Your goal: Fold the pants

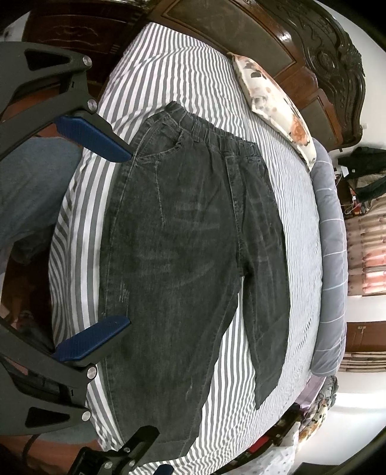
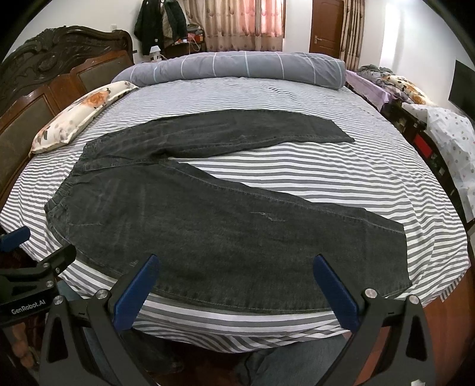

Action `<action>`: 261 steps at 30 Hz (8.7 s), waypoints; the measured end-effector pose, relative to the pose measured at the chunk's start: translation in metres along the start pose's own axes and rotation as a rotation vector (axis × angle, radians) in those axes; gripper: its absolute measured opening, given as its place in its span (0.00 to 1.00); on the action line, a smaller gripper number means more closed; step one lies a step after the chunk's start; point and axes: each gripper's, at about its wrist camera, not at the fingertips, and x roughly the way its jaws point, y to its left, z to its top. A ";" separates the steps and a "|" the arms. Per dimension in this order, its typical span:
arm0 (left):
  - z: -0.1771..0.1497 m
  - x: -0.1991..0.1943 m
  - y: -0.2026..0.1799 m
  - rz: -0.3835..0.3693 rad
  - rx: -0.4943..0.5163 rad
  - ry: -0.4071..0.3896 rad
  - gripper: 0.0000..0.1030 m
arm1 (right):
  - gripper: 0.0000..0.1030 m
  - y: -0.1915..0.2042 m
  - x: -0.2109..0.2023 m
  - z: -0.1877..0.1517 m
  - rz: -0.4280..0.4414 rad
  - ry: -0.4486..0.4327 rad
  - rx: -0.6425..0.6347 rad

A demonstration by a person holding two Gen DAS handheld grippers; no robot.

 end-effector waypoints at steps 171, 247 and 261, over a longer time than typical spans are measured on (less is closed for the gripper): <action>0.216 0.306 0.317 -0.566 -0.331 -0.151 0.10 | 0.09 0.094 0.423 0.360 0.510 0.419 -0.821; -0.033 0.143 0.249 -0.698 -0.746 -0.089 0.27 | 0.45 -0.054 0.142 -0.029 0.537 0.254 0.426; -0.027 0.150 0.253 -0.632 -0.740 -0.047 0.23 | 0.28 -0.101 0.180 -0.010 0.554 0.160 0.680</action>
